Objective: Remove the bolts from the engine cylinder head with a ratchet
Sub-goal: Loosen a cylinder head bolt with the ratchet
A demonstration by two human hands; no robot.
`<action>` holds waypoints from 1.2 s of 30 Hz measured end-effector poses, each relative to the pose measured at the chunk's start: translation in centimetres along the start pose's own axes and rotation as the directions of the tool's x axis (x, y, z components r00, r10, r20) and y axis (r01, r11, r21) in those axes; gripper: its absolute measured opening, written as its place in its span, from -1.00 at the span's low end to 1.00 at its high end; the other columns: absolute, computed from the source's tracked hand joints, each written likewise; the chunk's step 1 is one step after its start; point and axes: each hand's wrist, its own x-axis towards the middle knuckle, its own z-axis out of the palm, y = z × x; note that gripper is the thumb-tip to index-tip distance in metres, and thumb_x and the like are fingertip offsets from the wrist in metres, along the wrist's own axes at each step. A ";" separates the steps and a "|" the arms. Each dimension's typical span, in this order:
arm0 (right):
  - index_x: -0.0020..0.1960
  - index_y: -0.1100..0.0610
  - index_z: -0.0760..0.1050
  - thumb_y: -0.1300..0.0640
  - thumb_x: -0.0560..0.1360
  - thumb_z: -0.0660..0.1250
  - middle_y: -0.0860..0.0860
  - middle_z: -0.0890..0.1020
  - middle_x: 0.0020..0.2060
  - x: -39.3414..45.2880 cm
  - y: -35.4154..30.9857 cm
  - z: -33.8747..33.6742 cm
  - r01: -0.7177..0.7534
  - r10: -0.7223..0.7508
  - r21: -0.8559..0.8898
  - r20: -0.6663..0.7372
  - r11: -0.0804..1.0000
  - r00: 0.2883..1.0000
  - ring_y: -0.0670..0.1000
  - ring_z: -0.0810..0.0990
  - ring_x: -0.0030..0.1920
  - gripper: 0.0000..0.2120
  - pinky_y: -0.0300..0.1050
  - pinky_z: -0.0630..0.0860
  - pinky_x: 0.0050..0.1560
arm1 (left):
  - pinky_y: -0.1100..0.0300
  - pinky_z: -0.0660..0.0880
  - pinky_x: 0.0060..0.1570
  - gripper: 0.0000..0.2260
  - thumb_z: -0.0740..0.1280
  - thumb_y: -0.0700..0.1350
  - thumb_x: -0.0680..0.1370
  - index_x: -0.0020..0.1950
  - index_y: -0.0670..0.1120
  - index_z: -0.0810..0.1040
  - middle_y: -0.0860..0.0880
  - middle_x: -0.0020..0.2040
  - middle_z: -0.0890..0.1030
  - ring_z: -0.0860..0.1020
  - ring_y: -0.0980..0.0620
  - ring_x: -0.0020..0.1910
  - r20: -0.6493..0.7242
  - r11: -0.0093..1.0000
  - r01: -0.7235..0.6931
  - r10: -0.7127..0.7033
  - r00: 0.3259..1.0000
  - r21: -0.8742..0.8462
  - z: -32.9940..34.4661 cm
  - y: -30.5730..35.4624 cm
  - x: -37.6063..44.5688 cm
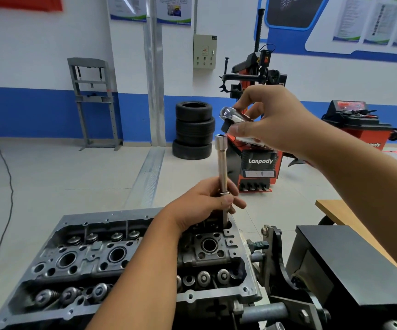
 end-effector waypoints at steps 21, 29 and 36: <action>-0.02 -0.04 0.56 0.05 0.44 0.61 -0.01 0.72 -0.16 -0.1 -0.2 -0.8 0.008 -0.006 -0.036 0.059 0.999 0.998 0.21 0.66 -0.27 -0.75 0.13 0.66 -0.21 | 0.16 0.66 -0.17 -0.89 0.55 -0.21 0.51 -0.10 0.00 0.75 -0.08 -0.16 0.74 0.73 -0.03 -0.20 -0.254 0.997 -0.065 0.051 0.966 -0.048 0.4 -0.1 0.5; -0.08 -0.13 0.53 0.02 0.44 0.60 -0.01 0.68 0.00 0.8 -0.4 -2.2 0.131 -0.095 -0.205 0.176 0.970 0.980 0.03 0.62 -0.19 -0.76 -0.08 0.52 -0.22 | 0.08 0.67 0.00 -0.90 0.38 -0.28 0.63 0.09 -0.15 0.68 -0.20 -0.03 0.73 0.72 -0.13 -0.01 -0.143 0.990 -0.049 0.030 0.989 -0.129 0.5 -0.2 0.4; -0.17 -0.22 0.43 0.09 0.44 0.59 -0.04 0.67 0.06 0.6 -0.5 -2.3 0.245 -0.191 -0.256 0.219 0.935 0.957 0.02 0.64 -0.04 -0.64 -0.05 0.55 -0.14 | -0.12 0.67 0.14 -0.88 0.30 -0.27 0.68 0.14 -0.21 0.63 -0.22 0.01 0.71 0.70 -0.18 0.00 -0.083 0.988 -0.072 0.061 0.995 -0.136 0.4 -0.3 0.3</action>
